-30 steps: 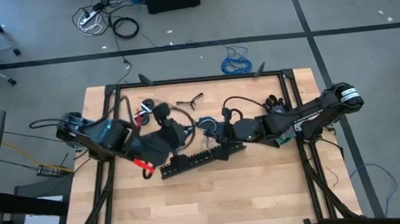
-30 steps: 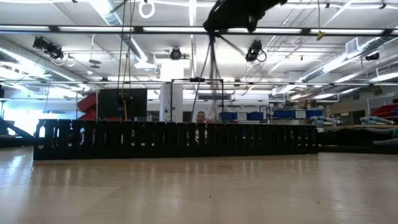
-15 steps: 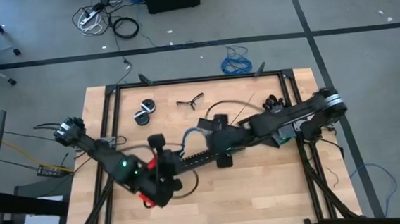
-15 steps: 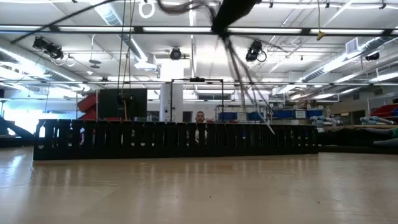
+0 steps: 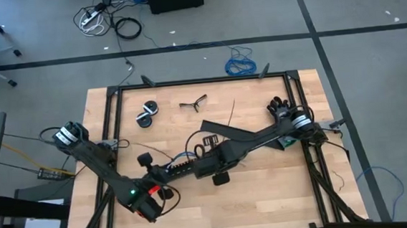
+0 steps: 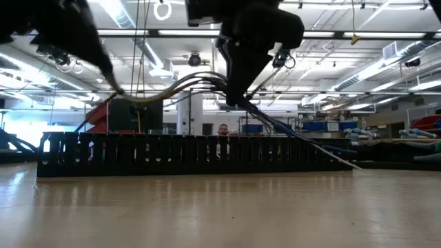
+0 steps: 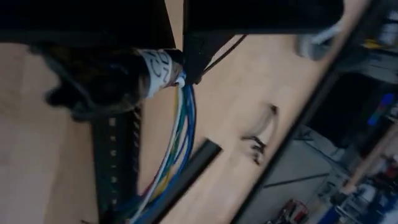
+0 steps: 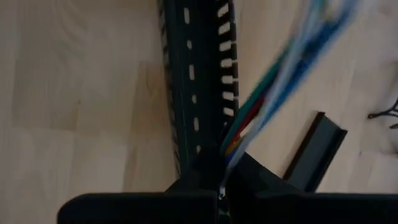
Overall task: Ziptie cables
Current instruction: Put the wrapped cables into the black cable duct
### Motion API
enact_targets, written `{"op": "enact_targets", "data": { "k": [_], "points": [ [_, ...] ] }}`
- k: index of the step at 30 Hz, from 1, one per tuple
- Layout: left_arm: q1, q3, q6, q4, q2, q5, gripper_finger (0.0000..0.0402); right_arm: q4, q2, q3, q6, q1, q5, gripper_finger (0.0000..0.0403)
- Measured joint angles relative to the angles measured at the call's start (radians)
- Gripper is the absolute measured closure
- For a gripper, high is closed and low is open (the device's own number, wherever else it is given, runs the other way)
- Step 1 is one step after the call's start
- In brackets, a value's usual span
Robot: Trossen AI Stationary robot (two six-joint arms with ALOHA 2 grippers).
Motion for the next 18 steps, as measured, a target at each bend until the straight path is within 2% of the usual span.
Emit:
{"op": "enact_targets", "data": {
  "k": [7, 18],
  "points": [
    [-0.005, -0.121, 0.009, 0.264, 0.0, 0.022, 0.0402, 0.086, 0.026, -0.004, 0.002, -0.016, -0.026, 0.0402],
    [-0.04, -0.125, -0.069, 0.273, 0.0, 0.139, 0.0401, 0.007, 0.034, -0.005, 0.006, -0.008, -0.088, 0.0403]
  ]
}}
